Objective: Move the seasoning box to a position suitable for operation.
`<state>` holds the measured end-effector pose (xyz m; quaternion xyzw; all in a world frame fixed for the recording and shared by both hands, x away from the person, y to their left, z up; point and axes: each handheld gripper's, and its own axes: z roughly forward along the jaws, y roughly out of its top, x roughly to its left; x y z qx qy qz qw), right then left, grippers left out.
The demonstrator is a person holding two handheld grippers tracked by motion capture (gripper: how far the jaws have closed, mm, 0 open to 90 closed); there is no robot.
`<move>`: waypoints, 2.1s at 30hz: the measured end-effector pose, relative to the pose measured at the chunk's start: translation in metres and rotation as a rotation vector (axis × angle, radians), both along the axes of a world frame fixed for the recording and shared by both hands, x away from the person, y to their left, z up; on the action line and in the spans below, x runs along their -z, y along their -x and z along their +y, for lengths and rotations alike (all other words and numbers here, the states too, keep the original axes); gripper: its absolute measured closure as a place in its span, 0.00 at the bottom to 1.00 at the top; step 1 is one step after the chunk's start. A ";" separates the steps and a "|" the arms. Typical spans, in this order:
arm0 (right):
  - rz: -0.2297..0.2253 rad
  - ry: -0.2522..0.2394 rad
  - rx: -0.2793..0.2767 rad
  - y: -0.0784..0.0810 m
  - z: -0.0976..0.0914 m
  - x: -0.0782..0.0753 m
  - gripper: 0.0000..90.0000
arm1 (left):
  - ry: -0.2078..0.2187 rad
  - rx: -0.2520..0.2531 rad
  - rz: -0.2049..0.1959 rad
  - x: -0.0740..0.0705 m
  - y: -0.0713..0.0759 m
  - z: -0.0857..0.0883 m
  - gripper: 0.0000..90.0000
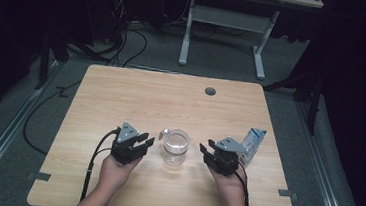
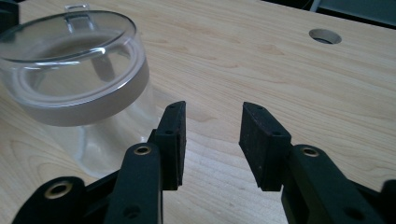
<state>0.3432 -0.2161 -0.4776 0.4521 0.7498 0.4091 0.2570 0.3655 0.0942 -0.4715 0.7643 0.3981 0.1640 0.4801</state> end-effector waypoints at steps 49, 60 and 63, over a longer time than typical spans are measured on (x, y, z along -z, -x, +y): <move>0.001 -0.042 -0.072 0.011 0.010 0.001 0.71 | -0.043 0.009 -0.091 -0.017 -0.032 -0.043 1.00; -0.002 -0.042 -0.076 0.012 0.012 0.001 0.77 | -0.025 0.012 -0.103 -0.014 -0.030 -0.042 1.00; -0.005 -0.044 -0.080 0.013 0.013 0.001 0.80 | -0.021 0.009 -0.109 -0.013 -0.029 -0.041 1.00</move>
